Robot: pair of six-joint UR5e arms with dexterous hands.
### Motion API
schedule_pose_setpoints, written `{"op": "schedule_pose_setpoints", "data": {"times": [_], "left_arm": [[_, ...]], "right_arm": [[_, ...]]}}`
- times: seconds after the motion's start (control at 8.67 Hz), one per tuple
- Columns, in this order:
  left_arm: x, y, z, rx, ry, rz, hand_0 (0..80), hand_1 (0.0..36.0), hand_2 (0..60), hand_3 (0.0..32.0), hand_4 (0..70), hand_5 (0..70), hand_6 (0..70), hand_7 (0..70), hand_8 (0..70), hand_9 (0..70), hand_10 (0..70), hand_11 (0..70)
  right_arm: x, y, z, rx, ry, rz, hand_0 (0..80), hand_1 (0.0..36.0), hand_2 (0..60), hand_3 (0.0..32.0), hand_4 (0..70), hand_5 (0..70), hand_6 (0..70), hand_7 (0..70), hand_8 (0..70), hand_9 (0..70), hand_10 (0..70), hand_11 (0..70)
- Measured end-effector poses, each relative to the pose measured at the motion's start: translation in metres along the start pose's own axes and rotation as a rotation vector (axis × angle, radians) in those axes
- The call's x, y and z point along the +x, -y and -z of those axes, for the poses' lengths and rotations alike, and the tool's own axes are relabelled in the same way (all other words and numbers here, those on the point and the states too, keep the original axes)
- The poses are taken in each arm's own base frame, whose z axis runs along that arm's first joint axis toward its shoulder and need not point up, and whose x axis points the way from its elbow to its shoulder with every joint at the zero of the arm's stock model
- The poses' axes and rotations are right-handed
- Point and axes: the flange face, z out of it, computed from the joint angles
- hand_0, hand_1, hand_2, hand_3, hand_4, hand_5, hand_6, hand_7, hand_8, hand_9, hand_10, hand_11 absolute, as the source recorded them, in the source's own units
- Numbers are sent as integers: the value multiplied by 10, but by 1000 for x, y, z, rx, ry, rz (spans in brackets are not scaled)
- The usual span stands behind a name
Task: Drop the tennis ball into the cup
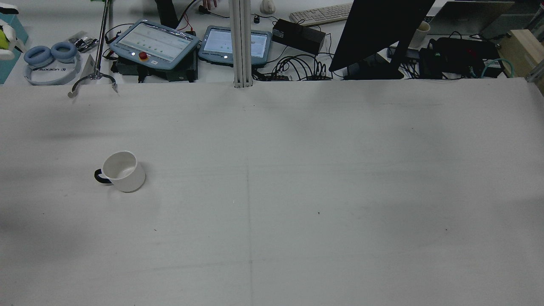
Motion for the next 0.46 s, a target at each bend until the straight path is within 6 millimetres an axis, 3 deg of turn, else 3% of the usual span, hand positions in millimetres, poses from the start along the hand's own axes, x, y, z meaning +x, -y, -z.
{"op": "schedule_pose_setpoints", "data": {"times": [0.23,0.35,0.46], "left_arm": [[5,8,24,13,0,-3,607,187,113,0,260,248,700,700,512,663,334,490],[8,14,49,22,3,-4,591,167,127,0,263,264,700,700,516,669,344,501],[9,19,77,36,17,-9,564,153,103,0,221,243,700,700,516,674,394,564]], "right_arm": [[0,-1,0,-1,1,0,0,0,0,0,0,0,0,0,0,0,0,0],[0,-1,0,-2,1,0,0,0,0,0,0,0,0,0,0,0,0,0],[0,-1,0,-2,1,0,0,0,0,0,0,0,0,0,0,0,0,0]]}}
